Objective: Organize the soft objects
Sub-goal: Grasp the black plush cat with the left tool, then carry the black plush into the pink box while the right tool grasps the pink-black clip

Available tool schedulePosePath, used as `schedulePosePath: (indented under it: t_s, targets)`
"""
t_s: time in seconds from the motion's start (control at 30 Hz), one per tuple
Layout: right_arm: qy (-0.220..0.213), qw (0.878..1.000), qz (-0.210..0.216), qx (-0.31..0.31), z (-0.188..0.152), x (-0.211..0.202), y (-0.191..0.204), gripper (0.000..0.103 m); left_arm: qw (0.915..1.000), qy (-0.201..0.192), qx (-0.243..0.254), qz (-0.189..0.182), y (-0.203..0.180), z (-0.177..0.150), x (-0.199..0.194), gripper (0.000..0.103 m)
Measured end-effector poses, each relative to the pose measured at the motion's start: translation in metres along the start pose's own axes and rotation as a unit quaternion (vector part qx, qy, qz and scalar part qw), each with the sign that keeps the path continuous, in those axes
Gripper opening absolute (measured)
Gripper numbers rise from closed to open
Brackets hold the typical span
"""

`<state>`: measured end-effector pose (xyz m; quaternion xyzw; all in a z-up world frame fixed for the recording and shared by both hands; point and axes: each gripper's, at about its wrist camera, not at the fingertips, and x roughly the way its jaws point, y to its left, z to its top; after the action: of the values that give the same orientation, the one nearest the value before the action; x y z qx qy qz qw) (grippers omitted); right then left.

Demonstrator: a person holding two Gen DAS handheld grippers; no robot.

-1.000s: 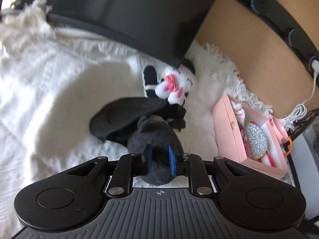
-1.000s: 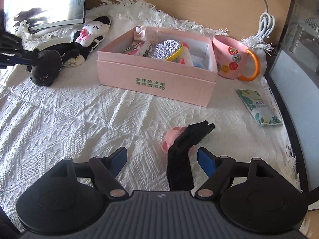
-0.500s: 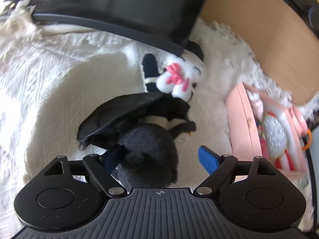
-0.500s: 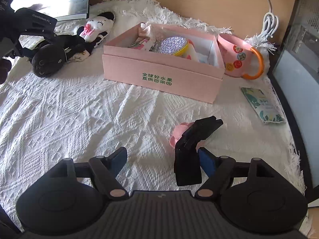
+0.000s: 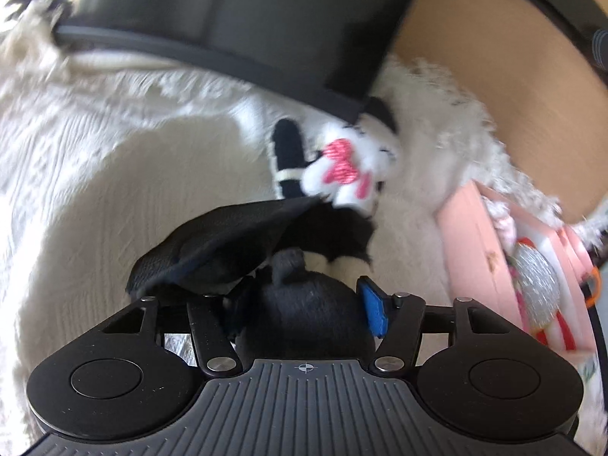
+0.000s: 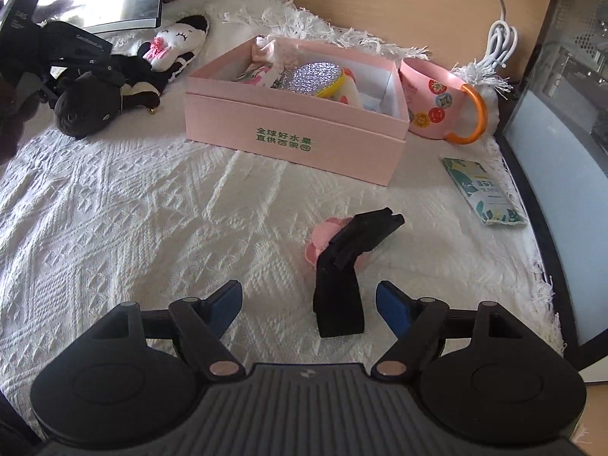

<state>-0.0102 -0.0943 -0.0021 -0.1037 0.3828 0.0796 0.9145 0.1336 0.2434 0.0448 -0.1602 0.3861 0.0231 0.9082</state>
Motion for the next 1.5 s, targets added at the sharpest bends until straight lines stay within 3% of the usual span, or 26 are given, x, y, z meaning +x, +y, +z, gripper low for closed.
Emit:
schedulePosePath:
  t_s: [0.13,0.27,0.47,0.7,0.87,1.0,1.07,1.23,1.3,1.37,1.5]
  targets:
    - [-0.001,1.000,-0.004,0.008,-0.001,-0.001,-0.005,0.078,0.9980,-0.016,0.057,-0.024,-0.012,-0.011,-0.018,0.054]
    - [-0.009,1.000,-0.003,0.011,-0.001,-0.004,-0.006,0.078,0.9951,-0.018,0.083,-0.050,-0.019,-0.020,-0.032,0.049]
    - [-0.016,1.000,0.009,-0.003,0.001,-0.006,0.003,0.078,0.9943,-0.011,0.092,-0.052,-0.023,-0.022,-0.043,0.051]
    - [-0.014,1.000,0.014,-0.014,-0.002,-0.004,0.009,0.078,0.9841,0.001,0.165,-0.064,-0.031,-0.041,-0.060,0.055]
    - [-0.011,1.000,0.009,-0.002,-0.005,-0.001,0.002,0.078,0.9865,0.014,0.150,-0.064,-0.029,-0.035,-0.046,0.062]
    - [-0.011,1.000,0.008,0.009,-0.008,-0.001,-0.005,0.078,0.9846,0.076,0.133,-0.083,-0.030,-0.031,-0.020,0.079]
    - [-0.017,1.000,0.003,0.011,-0.008,-0.002,-0.007,0.078,0.9825,0.087,0.142,-0.084,-0.034,-0.034,-0.019,0.079]
    - [-0.027,0.999,0.004,0.028,-0.004,0.002,-0.019,0.078,0.9803,0.061,0.165,-0.090,-0.034,-0.050,-0.033,0.078]
    - [-0.027,0.999,0.005,0.038,0.000,0.008,-0.022,0.078,0.9803,0.072,0.166,-0.078,-0.031,-0.056,-0.030,0.078]
    - [-0.026,0.998,0.011,0.052,0.006,0.014,-0.028,0.078,0.9812,0.093,0.155,-0.069,-0.027,-0.059,-0.024,0.075]
    - [-0.027,0.996,0.026,0.076,0.017,0.021,-0.035,0.073,0.9857,0.068,0.135,-0.074,-0.020,-0.061,-0.036,0.071]
